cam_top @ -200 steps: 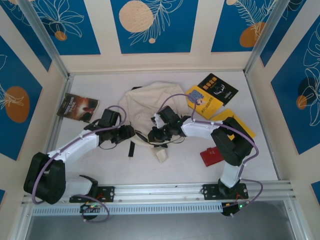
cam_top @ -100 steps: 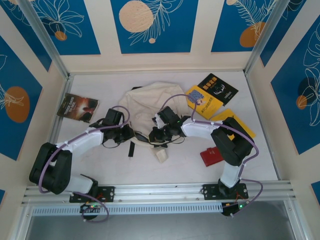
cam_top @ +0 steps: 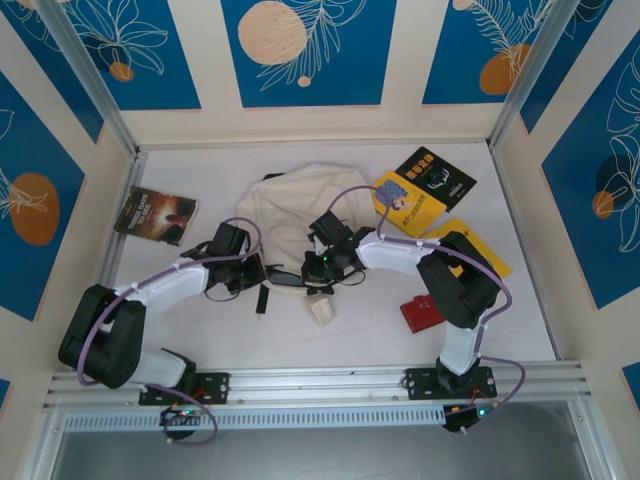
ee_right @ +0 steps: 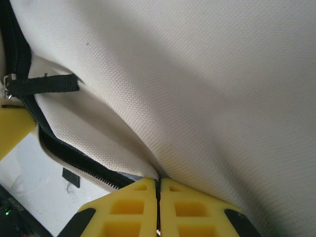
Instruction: Pack books, pencil case, and school supplies into a backpack
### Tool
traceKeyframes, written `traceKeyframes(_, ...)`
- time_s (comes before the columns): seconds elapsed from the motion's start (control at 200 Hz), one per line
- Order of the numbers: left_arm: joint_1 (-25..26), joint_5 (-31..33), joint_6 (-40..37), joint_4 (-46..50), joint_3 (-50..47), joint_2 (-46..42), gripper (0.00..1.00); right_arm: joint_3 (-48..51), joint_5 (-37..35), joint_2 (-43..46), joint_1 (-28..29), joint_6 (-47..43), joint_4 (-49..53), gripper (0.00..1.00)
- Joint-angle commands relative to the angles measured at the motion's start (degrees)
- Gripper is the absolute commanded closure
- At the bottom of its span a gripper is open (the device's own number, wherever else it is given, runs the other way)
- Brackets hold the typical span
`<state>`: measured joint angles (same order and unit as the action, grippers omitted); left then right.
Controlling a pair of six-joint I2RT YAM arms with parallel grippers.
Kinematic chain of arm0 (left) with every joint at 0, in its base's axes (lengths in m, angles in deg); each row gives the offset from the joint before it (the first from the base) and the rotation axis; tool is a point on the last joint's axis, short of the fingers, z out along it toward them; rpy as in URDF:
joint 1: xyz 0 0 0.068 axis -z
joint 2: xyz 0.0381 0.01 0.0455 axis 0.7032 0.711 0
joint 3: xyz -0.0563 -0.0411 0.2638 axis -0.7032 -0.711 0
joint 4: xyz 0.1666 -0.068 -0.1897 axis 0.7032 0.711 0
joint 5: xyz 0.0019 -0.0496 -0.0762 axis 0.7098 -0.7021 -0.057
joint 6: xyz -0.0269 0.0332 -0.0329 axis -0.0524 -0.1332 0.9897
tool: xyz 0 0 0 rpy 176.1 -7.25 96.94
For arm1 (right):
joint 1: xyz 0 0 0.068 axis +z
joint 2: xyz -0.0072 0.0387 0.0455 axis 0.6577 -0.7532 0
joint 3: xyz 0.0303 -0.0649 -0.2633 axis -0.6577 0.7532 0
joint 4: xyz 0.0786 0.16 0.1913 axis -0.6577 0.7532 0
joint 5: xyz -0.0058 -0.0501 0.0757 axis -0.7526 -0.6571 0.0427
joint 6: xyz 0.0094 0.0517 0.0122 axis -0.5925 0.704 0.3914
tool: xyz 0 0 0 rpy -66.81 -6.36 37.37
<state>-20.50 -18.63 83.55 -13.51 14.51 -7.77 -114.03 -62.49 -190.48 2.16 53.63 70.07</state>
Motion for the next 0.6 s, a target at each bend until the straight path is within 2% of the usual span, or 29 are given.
traceKeyframes(0.0,-1.1,6.9,1.7,5.5,-1.8,0.9,1.0,-0.4,-7.7,-1.7,-0.6,2.7,9.4,0.91)
traceKeyframes(0.11,-2.2,7.5,3.1,5.9,-2.6,0.6,1.0,-0.6,-9.6,-1.6,-0.9,4.2,11.1,0.91)
traceKeyframes(0.35,-2.6,6.6,2.4,6.4,-1.5,0.3,1.0,-3.2,-7.6,-1.0,-0.7,3.0,9.9,0.9)
traceKeyframes(0.595,-4.3,7.7,4.3,7.9,-2.4,1.3,1.0,-4.5,-16.6,0.1,-3.9,10.1,17.1,0.9)
